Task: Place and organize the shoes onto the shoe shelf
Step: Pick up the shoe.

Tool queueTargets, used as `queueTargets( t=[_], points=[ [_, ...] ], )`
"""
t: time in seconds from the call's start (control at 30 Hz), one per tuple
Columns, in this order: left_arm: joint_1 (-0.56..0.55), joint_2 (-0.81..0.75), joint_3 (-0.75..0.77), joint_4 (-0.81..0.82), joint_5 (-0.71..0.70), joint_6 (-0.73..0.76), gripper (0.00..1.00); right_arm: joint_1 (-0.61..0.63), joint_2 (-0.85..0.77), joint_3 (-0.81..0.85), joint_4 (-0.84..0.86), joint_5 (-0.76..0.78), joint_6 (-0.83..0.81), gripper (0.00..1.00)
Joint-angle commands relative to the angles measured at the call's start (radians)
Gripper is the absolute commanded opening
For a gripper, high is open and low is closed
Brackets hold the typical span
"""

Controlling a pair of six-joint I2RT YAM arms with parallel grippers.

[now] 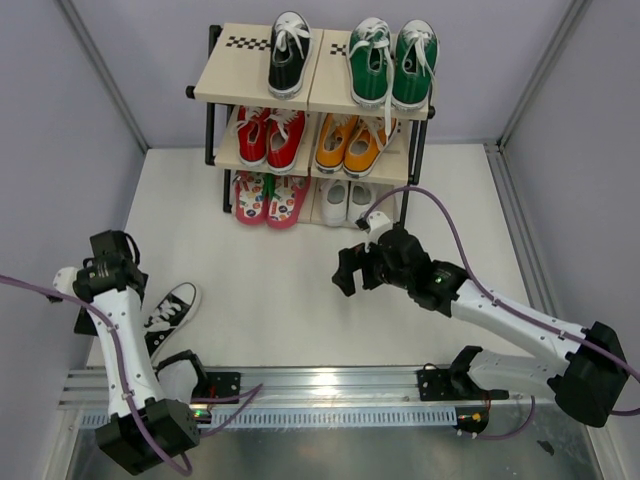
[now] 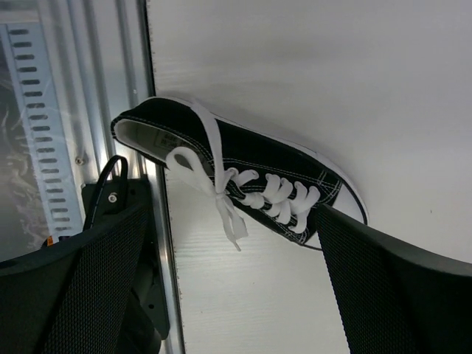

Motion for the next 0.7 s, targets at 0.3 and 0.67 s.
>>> queueTargets(
  t=[0.3,0.67],
  points=[
    [0.059,-0.040,-0.163,0.102,0.003,-0.069,0.99,-0.001,0.072,0.102,-0.052,-0.029,-0.023,0.99],
    [0.077,-0.098,-0.336,0.368,0.032,-0.033,0.98,-0.001,0.094,0.140,-0.107,-0.006,0.002,1.00]
  ],
)
